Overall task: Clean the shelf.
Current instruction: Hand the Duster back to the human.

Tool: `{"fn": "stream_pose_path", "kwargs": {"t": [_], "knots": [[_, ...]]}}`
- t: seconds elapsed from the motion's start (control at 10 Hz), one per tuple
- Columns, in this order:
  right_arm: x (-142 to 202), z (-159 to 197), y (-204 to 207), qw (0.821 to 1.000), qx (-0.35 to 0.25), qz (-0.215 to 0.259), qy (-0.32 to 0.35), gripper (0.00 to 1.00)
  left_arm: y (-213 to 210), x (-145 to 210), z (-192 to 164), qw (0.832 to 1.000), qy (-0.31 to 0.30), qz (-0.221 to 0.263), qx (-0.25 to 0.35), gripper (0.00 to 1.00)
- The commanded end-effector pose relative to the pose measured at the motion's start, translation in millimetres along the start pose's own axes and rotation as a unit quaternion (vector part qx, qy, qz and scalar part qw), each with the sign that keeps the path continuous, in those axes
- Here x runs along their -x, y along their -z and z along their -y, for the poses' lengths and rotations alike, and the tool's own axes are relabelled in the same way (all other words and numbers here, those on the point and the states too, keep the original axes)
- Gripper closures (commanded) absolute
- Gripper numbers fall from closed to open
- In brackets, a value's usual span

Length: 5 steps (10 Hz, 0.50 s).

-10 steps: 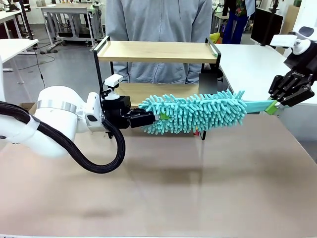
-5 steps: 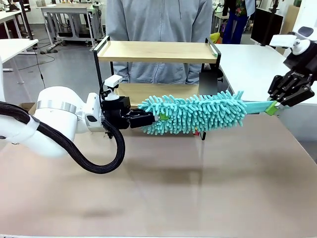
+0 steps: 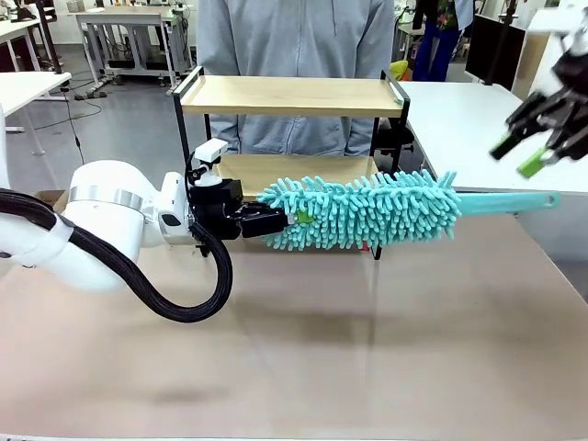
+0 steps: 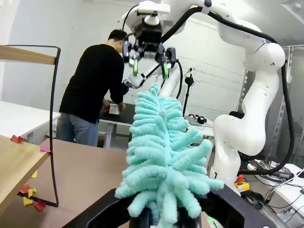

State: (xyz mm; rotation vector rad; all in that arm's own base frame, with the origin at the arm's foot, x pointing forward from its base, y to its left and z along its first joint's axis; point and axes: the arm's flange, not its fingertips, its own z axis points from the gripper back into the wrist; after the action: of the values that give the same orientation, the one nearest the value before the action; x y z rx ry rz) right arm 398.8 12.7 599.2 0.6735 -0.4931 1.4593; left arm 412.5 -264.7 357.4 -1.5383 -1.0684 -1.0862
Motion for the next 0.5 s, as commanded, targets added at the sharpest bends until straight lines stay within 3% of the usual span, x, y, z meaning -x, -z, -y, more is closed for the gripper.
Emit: {"fn": "stream_pose_path", "kwargs": {"t": [0.0,0.4], "knots": [[5,-7,-37,0.996,0.039,0.078,0.014,0.0,1,-2,0,1.0,0.003,0.003,0.003,1.0],[53,-13,-99,0.978,0.084,0.186,0.053,0.0,1,-2,0,1.0,0.003,0.003,0.003,1.0]]}}
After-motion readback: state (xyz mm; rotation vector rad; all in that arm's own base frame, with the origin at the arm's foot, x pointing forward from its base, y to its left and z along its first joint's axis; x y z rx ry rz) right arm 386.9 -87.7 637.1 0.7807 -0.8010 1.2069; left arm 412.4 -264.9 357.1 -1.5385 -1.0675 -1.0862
